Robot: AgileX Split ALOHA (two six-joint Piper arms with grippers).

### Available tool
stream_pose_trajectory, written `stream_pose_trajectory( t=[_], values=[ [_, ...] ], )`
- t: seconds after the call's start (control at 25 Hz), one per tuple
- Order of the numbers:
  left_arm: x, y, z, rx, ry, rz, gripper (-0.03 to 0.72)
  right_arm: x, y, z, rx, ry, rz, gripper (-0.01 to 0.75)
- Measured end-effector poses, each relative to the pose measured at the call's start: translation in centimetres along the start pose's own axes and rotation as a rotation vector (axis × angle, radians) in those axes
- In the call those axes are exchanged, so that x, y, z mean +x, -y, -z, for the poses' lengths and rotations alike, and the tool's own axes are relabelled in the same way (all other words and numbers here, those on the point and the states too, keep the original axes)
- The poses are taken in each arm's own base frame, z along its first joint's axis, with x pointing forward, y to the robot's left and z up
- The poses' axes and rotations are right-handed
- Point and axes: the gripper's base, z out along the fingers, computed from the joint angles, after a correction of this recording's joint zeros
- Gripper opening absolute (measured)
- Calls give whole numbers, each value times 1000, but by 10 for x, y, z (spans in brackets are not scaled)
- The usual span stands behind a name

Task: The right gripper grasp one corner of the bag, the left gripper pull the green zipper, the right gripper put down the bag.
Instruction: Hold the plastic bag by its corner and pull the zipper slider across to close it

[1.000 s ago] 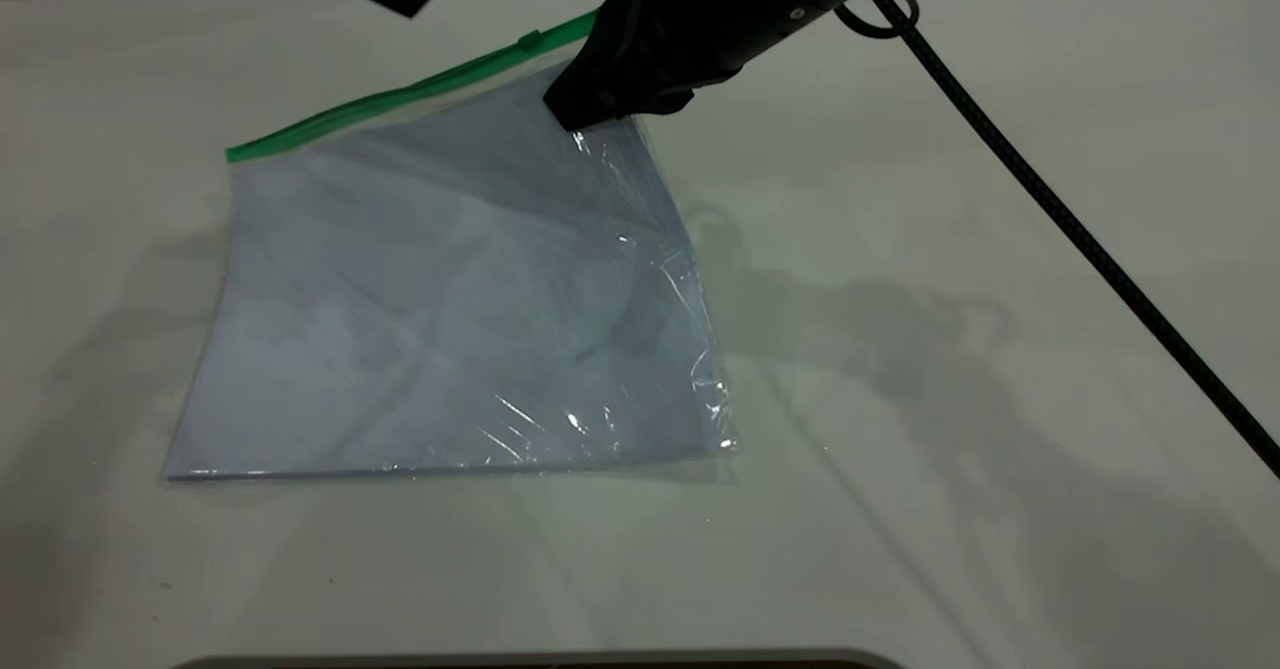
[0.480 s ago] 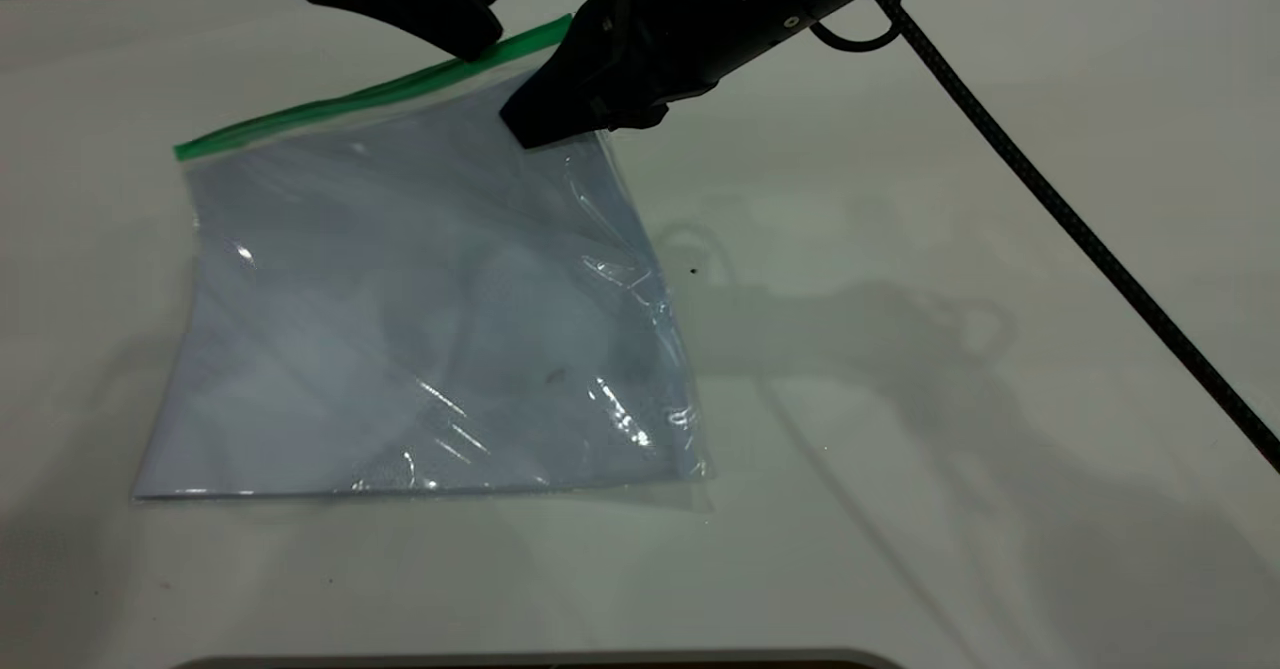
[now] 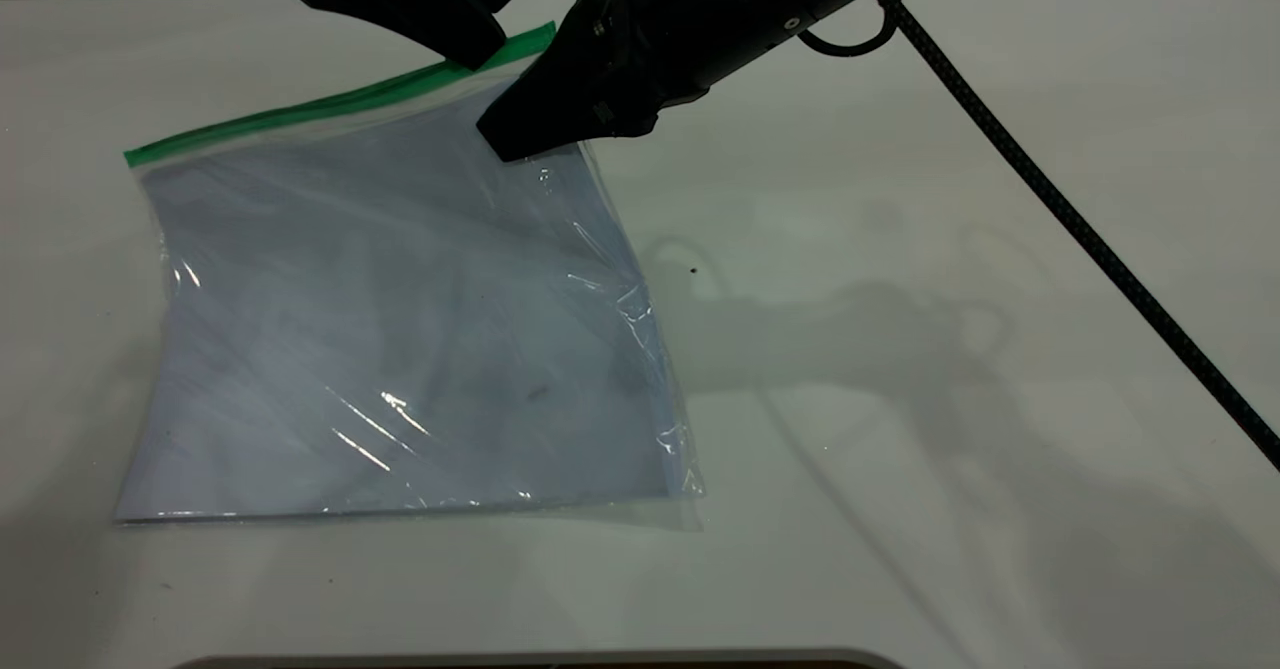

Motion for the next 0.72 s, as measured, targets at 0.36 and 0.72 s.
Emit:
stream_pose_trajectory(
  t=[0.36, 0.72],
  values=[
    [3, 6, 0, 67, -34, -8, 567, 0, 0, 0, 0, -1, 3, 34],
    [11, 5, -7, 90, -48, 15, 567, 0, 0, 0, -2, 0, 4, 34]
  ],
)
